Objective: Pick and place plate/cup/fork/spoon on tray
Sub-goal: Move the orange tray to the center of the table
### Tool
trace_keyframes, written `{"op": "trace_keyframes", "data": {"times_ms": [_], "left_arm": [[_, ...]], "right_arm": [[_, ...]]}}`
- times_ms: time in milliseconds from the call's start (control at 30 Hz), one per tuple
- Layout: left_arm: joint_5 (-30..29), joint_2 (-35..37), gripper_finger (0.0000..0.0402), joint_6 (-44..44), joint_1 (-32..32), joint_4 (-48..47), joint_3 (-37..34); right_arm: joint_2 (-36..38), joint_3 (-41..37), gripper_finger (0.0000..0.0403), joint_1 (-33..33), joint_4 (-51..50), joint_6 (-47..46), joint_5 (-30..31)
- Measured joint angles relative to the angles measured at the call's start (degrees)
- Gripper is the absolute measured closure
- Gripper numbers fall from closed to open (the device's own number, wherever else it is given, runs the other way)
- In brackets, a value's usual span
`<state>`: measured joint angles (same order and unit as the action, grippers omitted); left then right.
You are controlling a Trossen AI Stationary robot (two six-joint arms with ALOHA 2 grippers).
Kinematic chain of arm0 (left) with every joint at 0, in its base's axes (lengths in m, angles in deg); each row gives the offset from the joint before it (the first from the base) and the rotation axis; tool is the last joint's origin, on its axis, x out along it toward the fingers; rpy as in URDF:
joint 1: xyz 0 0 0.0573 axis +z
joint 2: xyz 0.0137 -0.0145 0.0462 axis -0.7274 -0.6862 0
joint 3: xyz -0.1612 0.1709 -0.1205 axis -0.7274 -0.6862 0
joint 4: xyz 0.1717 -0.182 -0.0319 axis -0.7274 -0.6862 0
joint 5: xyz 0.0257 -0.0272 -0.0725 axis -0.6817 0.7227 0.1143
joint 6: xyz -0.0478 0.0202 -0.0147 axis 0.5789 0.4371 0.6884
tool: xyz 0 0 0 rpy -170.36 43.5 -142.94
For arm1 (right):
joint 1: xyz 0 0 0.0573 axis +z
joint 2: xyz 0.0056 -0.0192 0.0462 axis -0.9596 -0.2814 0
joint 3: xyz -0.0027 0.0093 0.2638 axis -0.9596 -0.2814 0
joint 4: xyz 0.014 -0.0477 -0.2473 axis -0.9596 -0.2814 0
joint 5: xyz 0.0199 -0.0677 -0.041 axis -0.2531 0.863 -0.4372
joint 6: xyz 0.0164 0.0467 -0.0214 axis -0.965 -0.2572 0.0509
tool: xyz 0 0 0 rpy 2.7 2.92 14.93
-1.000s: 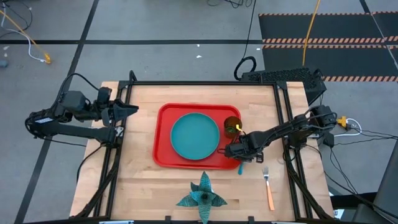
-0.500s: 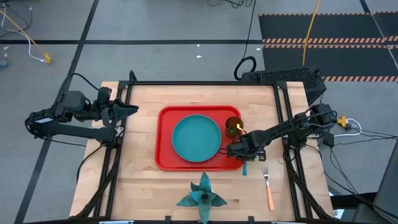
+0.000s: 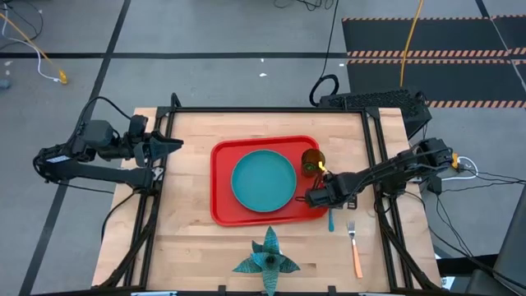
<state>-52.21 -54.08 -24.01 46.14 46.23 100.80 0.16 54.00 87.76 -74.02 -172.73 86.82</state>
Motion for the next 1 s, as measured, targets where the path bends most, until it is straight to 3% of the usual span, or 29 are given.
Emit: {"op": "trace_keyframes", "data": {"times_ms": [200,633,1000], "left_arm": [[0.00,0.00,0.0238,-0.24,0.00,0.00,0.00],[0.00,0.00,0.0238,-0.31,0.01,0.01,0.00],[0.09,0.00,0.0238,-0.46,0.00,0.00,0.00]], "right_arm": [[-0.08,0.02,0.0254,0.02,2.15,1.28,-0.21],[-0.01,0.07,0.0250,0.56,5.27,2.60,0.03],[0.08,-1.34,0.0250,4.58,10.35,-4.42,-0.16]]}}
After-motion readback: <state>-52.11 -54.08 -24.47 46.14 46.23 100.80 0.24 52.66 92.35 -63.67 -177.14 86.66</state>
